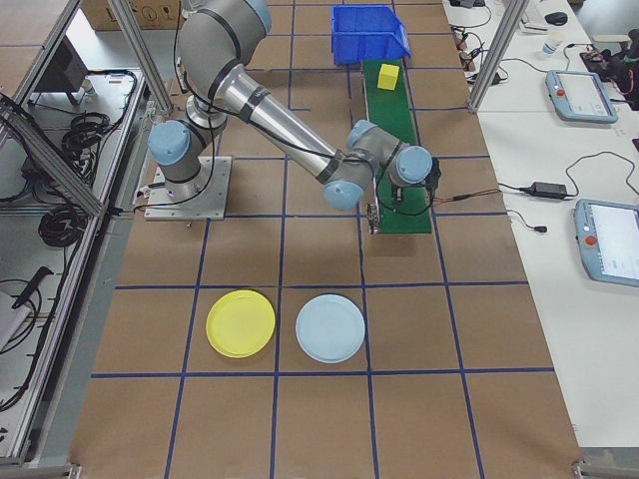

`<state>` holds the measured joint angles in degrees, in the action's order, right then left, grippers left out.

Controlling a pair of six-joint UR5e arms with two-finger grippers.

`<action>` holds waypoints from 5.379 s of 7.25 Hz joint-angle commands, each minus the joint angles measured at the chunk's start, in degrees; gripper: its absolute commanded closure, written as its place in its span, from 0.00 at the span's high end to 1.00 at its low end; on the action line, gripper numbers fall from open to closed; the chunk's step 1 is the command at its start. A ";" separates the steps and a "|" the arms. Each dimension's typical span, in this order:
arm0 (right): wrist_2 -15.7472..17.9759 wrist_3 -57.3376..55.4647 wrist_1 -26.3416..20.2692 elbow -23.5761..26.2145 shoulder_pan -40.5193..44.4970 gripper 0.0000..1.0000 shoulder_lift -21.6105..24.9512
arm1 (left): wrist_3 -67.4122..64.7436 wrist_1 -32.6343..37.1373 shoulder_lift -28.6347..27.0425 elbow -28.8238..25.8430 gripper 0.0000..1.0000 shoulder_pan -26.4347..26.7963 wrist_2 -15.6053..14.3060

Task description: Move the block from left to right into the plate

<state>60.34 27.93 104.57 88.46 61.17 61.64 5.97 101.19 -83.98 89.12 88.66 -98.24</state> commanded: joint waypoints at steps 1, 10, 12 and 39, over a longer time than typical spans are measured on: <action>0.04 -5.59 0.20 0.31 0.00 1.00 0.32 | 0.44 -2.93 0.31 -0.08 1.00 0.02 -0.02; 0.22 -1.92 0.37 -3.64 0.70 0.98 -2.58 | 0.44 -7.73 -0.65 2.29 1.00 -0.07 1.02; 0.31 -1.40 0.63 -3.56 0.70 0.97 -3.02 | 1.14 -9.34 -0.74 2.46 1.00 -0.50 4.11; 21.60 28.62 -1.82 -3.21 -24.55 1.00 4.89 | -6.85 -8.47 -0.04 2.55 1.00 -4.64 8.07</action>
<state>83.84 60.52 103.73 84.86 33.00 65.45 -0.88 92.66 -84.01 91.67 84.03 -90.18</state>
